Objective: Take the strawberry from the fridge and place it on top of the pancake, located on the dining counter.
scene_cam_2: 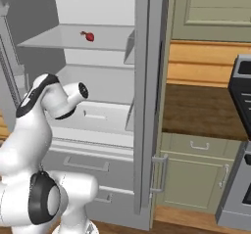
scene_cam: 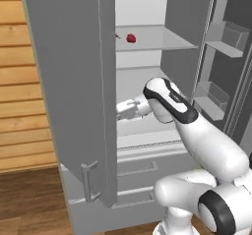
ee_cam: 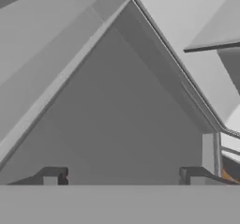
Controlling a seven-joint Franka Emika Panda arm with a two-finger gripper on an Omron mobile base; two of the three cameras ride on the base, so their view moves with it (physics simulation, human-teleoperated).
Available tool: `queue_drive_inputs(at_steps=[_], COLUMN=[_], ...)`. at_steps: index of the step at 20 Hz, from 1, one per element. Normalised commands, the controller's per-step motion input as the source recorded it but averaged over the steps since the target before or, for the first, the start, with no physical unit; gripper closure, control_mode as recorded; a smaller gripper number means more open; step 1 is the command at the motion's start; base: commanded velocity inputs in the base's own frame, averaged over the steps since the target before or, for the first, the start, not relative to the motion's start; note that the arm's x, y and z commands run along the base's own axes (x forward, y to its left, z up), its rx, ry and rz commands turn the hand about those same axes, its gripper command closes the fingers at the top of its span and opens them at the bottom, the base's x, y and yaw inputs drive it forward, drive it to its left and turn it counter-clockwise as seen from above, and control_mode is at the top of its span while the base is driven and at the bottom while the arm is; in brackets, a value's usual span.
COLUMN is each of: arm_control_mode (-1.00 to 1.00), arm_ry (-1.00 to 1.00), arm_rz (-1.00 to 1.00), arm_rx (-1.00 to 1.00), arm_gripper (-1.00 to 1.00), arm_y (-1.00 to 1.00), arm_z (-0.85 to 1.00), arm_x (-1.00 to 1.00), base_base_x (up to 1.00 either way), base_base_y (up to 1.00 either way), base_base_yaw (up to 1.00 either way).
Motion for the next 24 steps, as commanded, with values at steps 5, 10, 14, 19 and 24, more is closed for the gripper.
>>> queue_drive_inputs(at_steps=[5, 10, 14, 19, 24], arm_control_mode=[-1.00, -1.00, -1.00, -1.00, -1.00], arm_ry=[-0.03, -0.01, 0.00, -0.13, -0.25], arm_rz=[0.00, 0.00, 0.00, -0.06, -0.04], arm_rx=[-0.11, -0.06, -0.06, -0.14, -0.08], arm_gripper=[-1.00, -1.00, -1.00, -1.00, -1.00], arm_y=[1.00, 1.00, 1.00, 0.86, 0.02], arm_z=[0.00, 0.00, 0.00, 0.05, 0.18], arm_x=[0.00, 0.00, 0.01, -0.01, -0.54], base_base_x=[0.00, 0.00, 0.00, 0.00, 0.00], base_base_y=[0.00, 0.00, 0.00, 0.00, 0.00], base_base_yaw=[0.00, 0.00, 0.00, 0.00, 0.00])
